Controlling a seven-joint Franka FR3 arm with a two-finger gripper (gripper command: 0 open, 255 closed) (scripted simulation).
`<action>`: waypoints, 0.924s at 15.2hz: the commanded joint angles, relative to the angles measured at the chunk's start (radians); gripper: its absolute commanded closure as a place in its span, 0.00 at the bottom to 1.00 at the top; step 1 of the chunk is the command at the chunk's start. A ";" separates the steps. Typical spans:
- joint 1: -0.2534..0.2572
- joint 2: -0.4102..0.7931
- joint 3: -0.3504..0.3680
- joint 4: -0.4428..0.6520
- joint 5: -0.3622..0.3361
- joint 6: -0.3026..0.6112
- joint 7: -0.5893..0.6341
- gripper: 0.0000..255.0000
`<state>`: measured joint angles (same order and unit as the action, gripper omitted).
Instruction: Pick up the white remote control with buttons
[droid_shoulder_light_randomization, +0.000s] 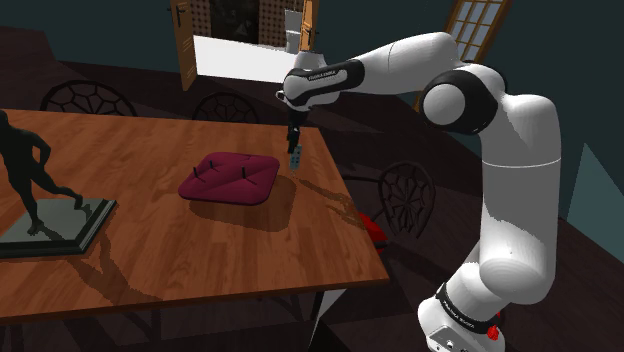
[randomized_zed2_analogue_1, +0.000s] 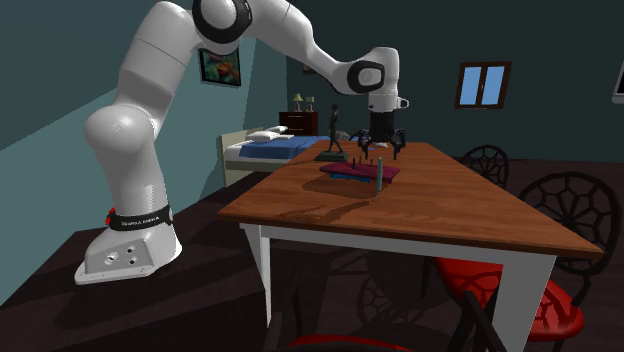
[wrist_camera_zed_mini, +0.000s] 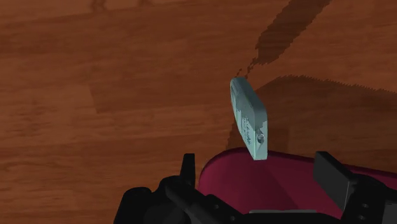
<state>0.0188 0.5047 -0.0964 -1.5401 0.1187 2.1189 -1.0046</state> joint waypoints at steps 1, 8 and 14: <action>-0.001 0.011 0.001 -0.009 0.002 0.021 -0.003 0.00; -0.001 0.019 0.002 -0.016 0.004 0.035 -0.005 1.00; -0.001 0.020 0.002 -0.018 0.004 0.038 -0.005 1.00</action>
<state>0.0177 0.5234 -0.0946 -1.5568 0.1224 2.1556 -1.0094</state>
